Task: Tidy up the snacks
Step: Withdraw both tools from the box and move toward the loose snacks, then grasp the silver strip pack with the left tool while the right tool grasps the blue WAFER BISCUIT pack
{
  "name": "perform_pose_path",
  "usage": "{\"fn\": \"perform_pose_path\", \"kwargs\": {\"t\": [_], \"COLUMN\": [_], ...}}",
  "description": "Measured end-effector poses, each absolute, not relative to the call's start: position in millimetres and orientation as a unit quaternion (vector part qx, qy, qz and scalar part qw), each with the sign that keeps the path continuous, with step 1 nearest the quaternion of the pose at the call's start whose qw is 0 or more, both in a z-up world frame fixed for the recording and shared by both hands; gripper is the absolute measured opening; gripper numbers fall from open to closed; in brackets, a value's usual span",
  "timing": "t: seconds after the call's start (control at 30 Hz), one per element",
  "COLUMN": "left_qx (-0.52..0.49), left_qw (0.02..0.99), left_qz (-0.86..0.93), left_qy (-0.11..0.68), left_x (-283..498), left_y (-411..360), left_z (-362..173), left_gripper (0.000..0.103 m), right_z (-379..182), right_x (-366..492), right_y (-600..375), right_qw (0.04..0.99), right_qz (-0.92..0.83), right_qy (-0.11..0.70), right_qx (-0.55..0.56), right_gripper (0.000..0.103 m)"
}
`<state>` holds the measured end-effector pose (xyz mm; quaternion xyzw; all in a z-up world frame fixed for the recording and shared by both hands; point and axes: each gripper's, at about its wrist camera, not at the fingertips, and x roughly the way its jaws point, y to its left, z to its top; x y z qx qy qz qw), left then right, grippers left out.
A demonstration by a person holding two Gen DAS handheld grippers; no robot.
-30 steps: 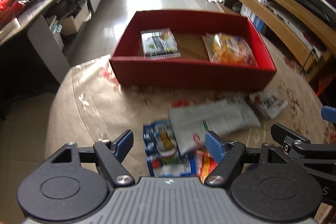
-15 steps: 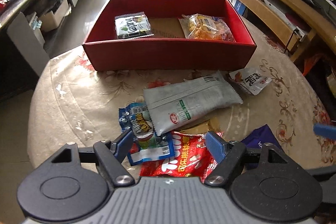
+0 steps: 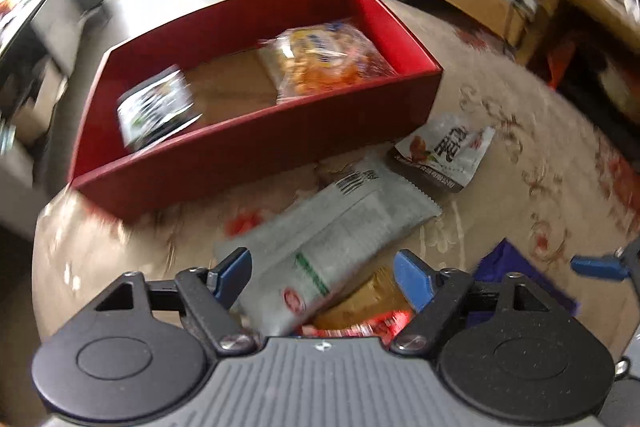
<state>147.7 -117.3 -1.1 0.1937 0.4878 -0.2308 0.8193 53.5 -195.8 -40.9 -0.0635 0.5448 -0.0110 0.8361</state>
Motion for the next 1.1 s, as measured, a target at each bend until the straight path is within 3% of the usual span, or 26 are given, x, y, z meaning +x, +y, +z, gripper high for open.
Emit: {"fn": "perform_pose_path", "kwargs": {"t": [0.17, 0.3, 0.6, 0.83, 1.03, 1.1], "left_qx": [0.225, 0.219, 0.161, 0.146, 0.132, 0.124], "left_qw": [0.796, 0.791, 0.774, 0.764, 0.787, 0.787], "left_qz": [-0.259, -0.255, -0.268, -0.289, -0.255, -0.257], "left_qy": [0.500, 0.511, 0.551, 0.558, 0.545, 0.547], "left_x": [168, 183, 154, 105, 112, 116], "left_y": [-128, -126, -117, -115, -115, -122], "left_z": [-22, -36, -29, -20, -12, -12], "left_gripper": [0.083, 0.089, 0.062, 0.062, 0.078, 0.081], "right_z": [-45, -43, -38, -33, -32, -35], "right_x": [57, 58, 57, 35, 33, 36], "right_y": [-201, -206, -207, -218, -224, -227], "right_qw": [0.831, 0.829, 0.831, 0.834, 0.833, 0.830], "right_qz": [-0.004, 0.005, 0.002, -0.011, -0.008, -0.012], "right_qy": [0.553, 0.559, 0.555, 0.552, 0.553, 0.557], "right_qx": [-0.058, -0.036, -0.034, -0.020, -0.015, -0.015], "right_gripper": [0.093, 0.077, 0.074, 0.072, 0.073, 0.079]}}
